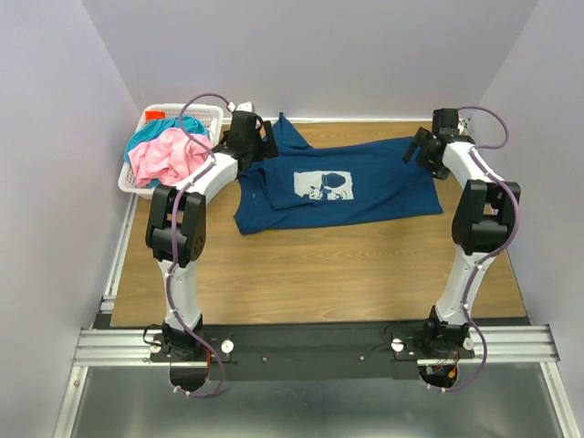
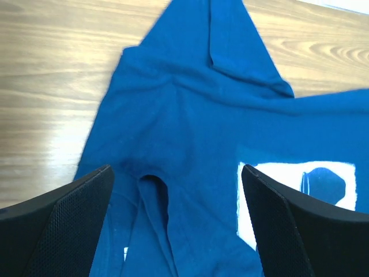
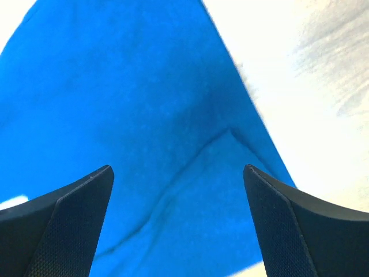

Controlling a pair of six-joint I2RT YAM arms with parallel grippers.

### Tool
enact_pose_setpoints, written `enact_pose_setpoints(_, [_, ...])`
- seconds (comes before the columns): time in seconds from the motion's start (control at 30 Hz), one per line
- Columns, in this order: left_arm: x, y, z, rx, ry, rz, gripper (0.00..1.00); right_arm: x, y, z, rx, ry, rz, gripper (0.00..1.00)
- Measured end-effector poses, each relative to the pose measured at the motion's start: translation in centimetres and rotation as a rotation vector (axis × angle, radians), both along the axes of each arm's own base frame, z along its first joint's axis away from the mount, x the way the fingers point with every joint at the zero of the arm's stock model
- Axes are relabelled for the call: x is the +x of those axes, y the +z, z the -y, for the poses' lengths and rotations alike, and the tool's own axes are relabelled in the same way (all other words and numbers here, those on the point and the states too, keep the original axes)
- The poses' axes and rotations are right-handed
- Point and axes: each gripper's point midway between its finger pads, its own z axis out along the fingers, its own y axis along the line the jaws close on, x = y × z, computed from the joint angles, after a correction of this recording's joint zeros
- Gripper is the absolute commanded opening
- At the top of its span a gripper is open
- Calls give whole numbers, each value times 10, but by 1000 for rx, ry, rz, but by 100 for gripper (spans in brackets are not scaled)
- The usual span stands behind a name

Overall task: Fold and stack the t-shirts
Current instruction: Fold the tshirt

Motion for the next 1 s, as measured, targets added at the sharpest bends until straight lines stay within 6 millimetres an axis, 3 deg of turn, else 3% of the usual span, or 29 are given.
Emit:
enact_pose_setpoints(0.13, [-13, 8, -3, -24, -6, 12, 98, -25, 16, -8, 14, 56, 6, 100])
enact_pose_setpoints(0.23, [-60, 5, -5, -68, -31, -10, 98, -59, 17, -21, 58, 103, -15, 100])
enact_pose_setpoints(0.33, [-91, 2, -1, -110, -64, -29, 98, -74, 12, -31, 97, 132, -33, 100])
enact_pose_setpoints(0.47, [-107, -15, 17, -161, -119, -59, 98, -77, -8, -44, 143, 169, -72, 100])
enact_pose_setpoints(0.67, [-116, -57, 31, -191, -156, -152, 98, -78, -43, -51, 156, 186, -139, 100])
enact_pose_setpoints(0.8, [-130, -78, 28, -189, -151, -203, 98, -75, -44, -51, 152, 180, -119, 100])
enact_pose_setpoints(1.0, [-142, -80, 24, -213, -142, -172, 98, -83, -46, -49, 140, 142, -57, 100])
